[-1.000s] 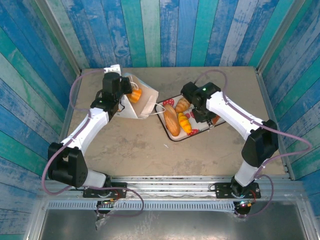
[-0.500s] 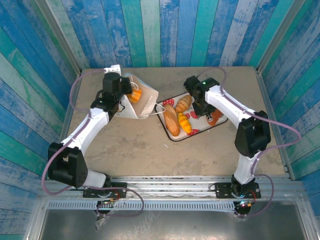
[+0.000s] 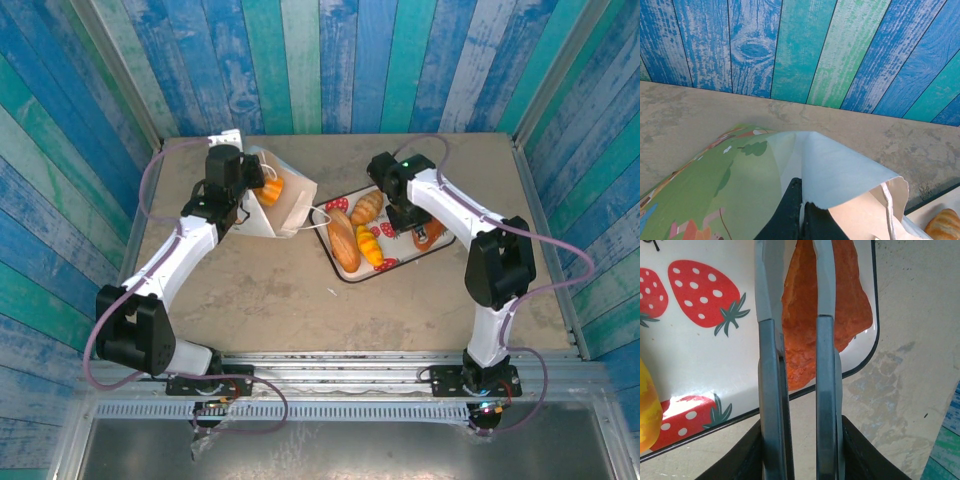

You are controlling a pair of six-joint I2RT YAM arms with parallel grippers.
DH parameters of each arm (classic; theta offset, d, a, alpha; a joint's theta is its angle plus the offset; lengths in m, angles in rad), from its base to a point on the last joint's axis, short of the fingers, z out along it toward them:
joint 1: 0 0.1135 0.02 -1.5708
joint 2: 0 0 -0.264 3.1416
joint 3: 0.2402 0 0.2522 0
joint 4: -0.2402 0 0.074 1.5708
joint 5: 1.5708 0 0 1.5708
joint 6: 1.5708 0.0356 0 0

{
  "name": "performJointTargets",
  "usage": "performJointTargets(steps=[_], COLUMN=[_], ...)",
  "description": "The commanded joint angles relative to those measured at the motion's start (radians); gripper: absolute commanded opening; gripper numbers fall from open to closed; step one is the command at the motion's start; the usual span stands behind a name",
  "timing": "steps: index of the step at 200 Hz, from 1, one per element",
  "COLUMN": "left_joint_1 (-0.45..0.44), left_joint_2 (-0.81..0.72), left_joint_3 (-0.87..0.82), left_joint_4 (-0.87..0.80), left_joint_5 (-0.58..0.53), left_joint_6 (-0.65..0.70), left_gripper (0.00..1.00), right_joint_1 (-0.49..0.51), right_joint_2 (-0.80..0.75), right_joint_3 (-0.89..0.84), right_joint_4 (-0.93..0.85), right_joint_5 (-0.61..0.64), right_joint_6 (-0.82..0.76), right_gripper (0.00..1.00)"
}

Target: Take the fake bread out of the paper bag

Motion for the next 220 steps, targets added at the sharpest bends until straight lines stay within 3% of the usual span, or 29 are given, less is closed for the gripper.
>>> performJointTargets(steps=[1,105,220], left_joint_1=[0.005,0.004,0.004], left_joint_2=[-0.049,-0.049,-0.054], left_joint_3=[-0.009,-0.005,-0.014], left_joint_4=[0.029,0.026,0.033], left_joint_5=[0.009,0.011,0.017], left_joint_6=[-0.002,0.004,-0.003], left_gripper=[0.04,0.04,0.04], right_joint_1=[-0.009,-0.011,-0.009], right_joint_2=[0.019,0.091,-0.138], right_joint_3=[0.038,0.133,-0.089], right_joint_4=[0.001,0.046,0.091], right_joint_5=[0.022,-0.031,-0.153], right_joint_6=[-0.004,-0.017,0.026], right_gripper=[0.36,0.35,0.29])
